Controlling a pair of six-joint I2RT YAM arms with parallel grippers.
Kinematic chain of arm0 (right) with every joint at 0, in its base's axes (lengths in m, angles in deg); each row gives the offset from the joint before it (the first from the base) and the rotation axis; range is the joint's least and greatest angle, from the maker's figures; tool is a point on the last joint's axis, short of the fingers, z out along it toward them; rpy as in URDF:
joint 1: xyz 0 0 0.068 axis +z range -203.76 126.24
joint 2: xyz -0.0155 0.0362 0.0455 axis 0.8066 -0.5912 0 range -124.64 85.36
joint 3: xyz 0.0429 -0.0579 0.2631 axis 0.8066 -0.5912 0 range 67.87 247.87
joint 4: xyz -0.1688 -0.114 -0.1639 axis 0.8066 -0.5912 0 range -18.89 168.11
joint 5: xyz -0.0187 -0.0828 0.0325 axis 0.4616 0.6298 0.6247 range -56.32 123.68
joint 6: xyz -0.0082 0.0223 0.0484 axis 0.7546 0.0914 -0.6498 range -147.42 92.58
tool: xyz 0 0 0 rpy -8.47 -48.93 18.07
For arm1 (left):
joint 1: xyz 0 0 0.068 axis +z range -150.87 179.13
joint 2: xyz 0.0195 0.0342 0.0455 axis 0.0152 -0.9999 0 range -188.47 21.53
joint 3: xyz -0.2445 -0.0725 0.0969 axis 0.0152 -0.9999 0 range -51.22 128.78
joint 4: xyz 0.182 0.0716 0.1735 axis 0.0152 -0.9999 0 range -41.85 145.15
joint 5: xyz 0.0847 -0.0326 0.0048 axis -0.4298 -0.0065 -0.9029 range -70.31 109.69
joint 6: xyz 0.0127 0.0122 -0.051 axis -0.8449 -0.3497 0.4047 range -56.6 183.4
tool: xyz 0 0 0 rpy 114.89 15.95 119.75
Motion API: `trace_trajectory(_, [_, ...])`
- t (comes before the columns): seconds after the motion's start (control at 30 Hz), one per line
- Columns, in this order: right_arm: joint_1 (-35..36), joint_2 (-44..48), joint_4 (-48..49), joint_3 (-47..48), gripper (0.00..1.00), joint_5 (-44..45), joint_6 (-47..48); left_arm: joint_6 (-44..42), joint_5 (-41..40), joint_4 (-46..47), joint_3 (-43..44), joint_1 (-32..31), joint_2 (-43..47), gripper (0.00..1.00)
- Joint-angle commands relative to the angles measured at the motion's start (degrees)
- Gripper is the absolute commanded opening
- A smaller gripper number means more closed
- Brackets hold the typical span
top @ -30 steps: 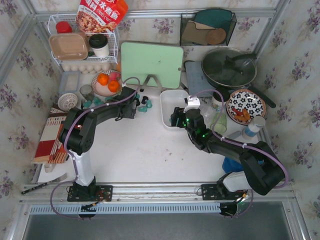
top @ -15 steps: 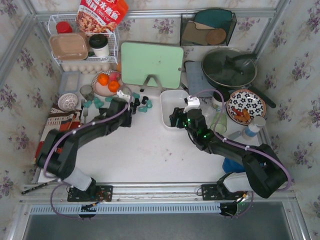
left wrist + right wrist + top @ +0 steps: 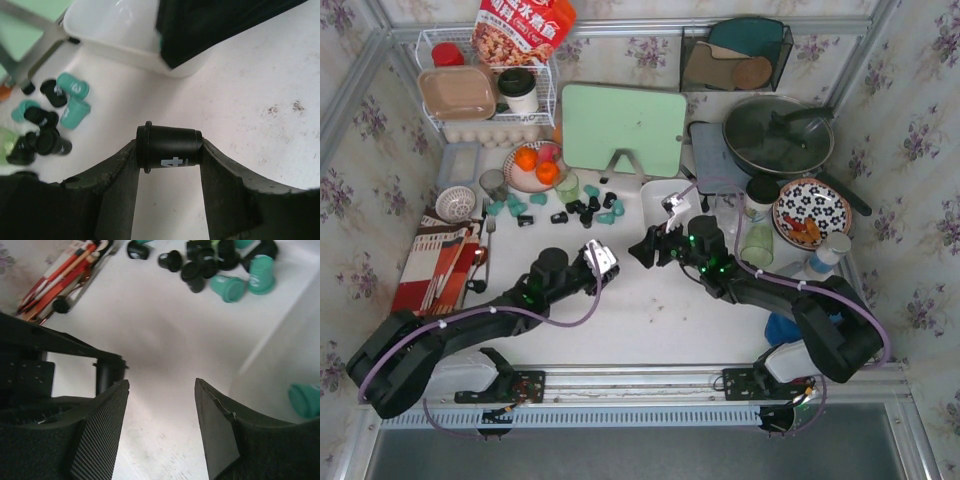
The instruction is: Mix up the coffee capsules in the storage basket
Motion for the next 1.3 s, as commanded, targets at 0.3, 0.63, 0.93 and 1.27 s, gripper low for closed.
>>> trace_trajectory(0.3, [1.6,-2.8,6.1,1.1,0.59,-13.2,0.3,-12.9,-6.2,7.1,1.7,-7.6,-0.2,0.49])
trace_trajectory(0.63, [2.2,-3.5,6.5,1.5,0.59,-14.7,0.1,-12.1,-6.5,8.2,2.8,-8.3,-0.4,0.48])
trace_trajectory(0.93, [2.3,-4.3,6.7,2.0,0.38,-16.0,0.0,-11.2,-6.5,8.7,3.8,-9.6,0.2,0.49])
trace_trajectory(1.27, [2.2,1.2,5.0,-1.6,0.00,4.2,0.9,-5.3,-14.8,5.6,5.4,-9.3,-0.6,0.99])
